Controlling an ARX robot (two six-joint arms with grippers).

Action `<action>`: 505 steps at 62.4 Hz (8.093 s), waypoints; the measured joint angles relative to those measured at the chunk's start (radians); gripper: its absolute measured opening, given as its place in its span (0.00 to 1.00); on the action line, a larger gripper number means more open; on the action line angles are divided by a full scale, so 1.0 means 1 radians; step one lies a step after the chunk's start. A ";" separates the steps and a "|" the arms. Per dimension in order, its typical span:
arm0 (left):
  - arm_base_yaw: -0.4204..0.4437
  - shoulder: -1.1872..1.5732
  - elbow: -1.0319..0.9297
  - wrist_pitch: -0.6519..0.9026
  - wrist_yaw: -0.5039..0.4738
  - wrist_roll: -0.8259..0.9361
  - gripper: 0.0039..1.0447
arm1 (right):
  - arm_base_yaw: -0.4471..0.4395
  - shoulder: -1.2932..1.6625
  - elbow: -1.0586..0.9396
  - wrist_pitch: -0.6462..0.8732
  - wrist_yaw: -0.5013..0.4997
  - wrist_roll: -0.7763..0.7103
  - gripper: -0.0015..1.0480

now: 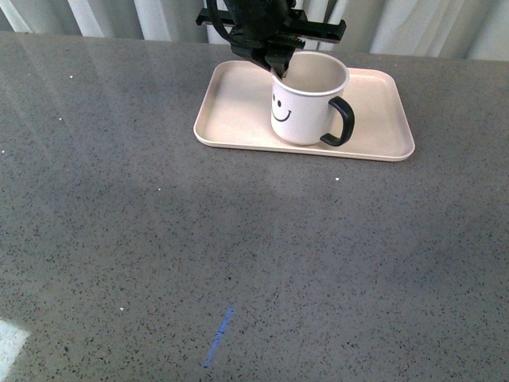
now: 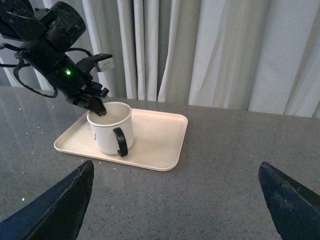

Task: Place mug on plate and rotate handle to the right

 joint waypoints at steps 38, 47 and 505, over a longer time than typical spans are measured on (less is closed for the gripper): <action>-0.014 0.040 0.053 -0.019 -0.015 0.003 0.19 | 0.000 0.000 0.000 0.000 0.000 0.000 0.91; -0.018 0.009 -0.032 0.043 -0.013 0.016 0.46 | 0.000 0.000 0.000 0.000 0.000 0.000 0.91; 0.454 -2.599 -2.345 0.711 -0.153 -0.023 0.91 | 0.069 2.151 1.814 -0.619 -0.162 -0.042 0.02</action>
